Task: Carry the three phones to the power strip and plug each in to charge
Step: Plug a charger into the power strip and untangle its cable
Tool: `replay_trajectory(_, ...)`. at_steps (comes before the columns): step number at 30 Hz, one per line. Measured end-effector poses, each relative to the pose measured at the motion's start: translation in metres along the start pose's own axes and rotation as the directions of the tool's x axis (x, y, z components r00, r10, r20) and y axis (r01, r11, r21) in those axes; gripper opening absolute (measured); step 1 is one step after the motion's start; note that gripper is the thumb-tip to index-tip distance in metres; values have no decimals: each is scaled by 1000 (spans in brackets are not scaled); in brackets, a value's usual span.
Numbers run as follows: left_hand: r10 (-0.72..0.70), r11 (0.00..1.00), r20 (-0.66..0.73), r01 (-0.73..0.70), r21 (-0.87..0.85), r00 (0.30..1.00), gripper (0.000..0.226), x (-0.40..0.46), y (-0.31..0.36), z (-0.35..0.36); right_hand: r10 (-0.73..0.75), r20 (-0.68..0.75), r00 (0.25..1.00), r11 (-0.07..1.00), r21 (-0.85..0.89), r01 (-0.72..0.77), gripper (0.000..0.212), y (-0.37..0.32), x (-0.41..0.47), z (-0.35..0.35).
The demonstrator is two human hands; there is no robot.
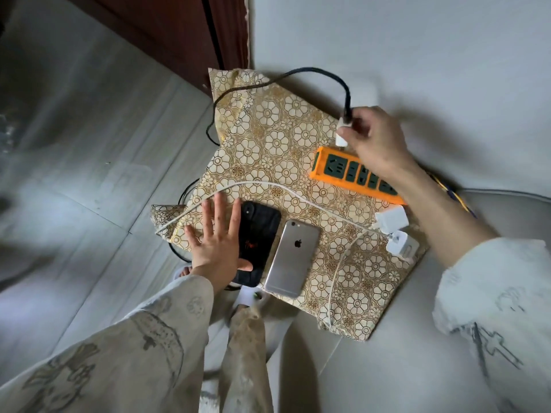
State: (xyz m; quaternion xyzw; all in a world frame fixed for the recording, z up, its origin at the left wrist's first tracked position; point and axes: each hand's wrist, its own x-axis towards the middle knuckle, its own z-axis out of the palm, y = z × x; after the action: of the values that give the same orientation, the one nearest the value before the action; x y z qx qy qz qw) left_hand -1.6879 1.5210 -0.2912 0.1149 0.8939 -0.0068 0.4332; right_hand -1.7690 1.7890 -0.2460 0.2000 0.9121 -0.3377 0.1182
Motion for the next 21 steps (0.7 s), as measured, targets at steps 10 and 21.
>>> replay_trajectory(10,5,1000,-2,-5,3,1000,129,0,1,1,46,49,998,973,225,-56,38,34,-37,8)
replay_trajectory(21,4,1000,10,-4,-16,1000,129,0,1,0,-175,135,975,932,-297,208,48,37,-40,-1)
